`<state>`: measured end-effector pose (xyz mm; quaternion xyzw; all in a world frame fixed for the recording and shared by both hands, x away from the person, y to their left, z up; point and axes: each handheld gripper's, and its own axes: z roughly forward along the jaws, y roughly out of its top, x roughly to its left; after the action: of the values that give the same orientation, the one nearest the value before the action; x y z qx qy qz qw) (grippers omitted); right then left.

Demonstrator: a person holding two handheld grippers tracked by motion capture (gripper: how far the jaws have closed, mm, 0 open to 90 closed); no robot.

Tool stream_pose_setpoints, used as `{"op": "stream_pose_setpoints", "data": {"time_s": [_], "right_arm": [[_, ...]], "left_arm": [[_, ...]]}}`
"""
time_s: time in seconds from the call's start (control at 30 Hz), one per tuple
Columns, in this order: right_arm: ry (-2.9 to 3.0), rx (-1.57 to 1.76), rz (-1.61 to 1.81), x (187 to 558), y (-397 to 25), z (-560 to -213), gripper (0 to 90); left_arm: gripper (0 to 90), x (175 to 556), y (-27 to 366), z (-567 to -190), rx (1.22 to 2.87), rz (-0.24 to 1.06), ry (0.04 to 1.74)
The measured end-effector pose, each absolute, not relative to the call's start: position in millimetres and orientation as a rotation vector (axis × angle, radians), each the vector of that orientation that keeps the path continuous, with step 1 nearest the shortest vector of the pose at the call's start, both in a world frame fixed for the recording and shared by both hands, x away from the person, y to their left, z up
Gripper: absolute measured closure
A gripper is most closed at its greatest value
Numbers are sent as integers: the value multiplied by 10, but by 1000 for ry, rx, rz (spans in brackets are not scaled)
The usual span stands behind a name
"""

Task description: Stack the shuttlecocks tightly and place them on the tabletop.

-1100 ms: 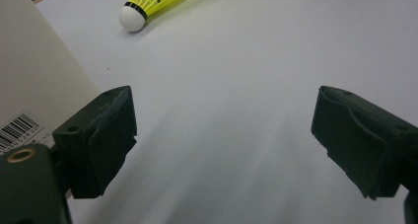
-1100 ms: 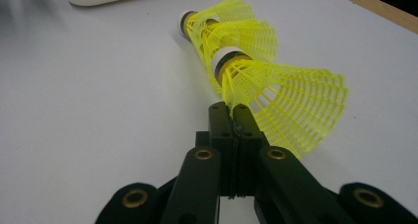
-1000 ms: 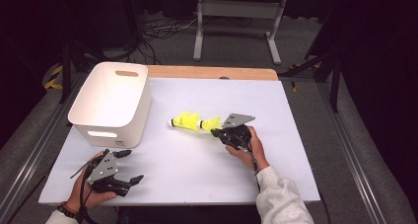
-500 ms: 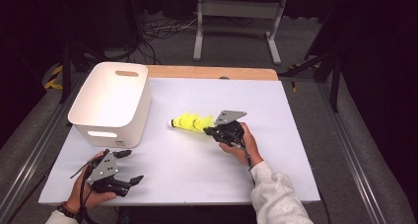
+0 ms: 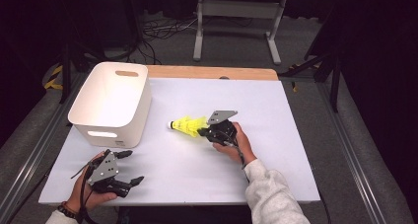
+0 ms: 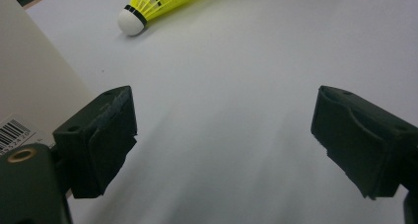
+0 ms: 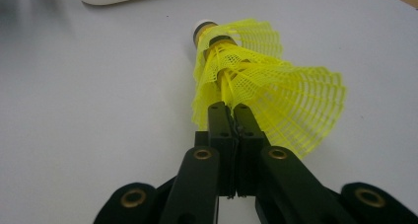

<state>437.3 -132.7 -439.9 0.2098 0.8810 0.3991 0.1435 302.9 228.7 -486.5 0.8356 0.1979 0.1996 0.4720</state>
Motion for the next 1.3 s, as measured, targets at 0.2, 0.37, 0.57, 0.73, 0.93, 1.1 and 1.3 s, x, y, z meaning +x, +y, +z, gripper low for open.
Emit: {"op": "stream_pose_setpoints", "data": {"time_s": [0.2, 0.37, 0.57, 0.73, 0.93, 1.1, 1.3], "right_arm": [[2556, 593, 1146, 4382, -1242, -4427, 890], [2565, 605, 1142, 4395, -1215, -4471, 872], [2548, 642, 1123, 4393, -1199, -4516, 746], [2541, 651, 1126, 4367, -1211, -4517, 690], [2546, 668, 1126, 4299, -1225, -4537, 581], [2495, 671, 1117, 4222, -1251, -4514, 513], [2424, 673, 1085, 4142, -1271, -4464, 392]], "left_arm": [[112, 3020, 2292, -4856, 2048, 503, 472], [112, 3022, 2296, -4856, 2046, 501, 470], [112, 3020, 2291, -4855, 2050, 502, 468], [112, 3023, 2292, -4855, 2051, 504, 467], [114, 3018, 2287, -4858, 2049, 492, 469], [114, 3019, 2291, -4852, 2044, 493, 473], [113, 3018, 2290, -4853, 2039, 496, 482]]}}
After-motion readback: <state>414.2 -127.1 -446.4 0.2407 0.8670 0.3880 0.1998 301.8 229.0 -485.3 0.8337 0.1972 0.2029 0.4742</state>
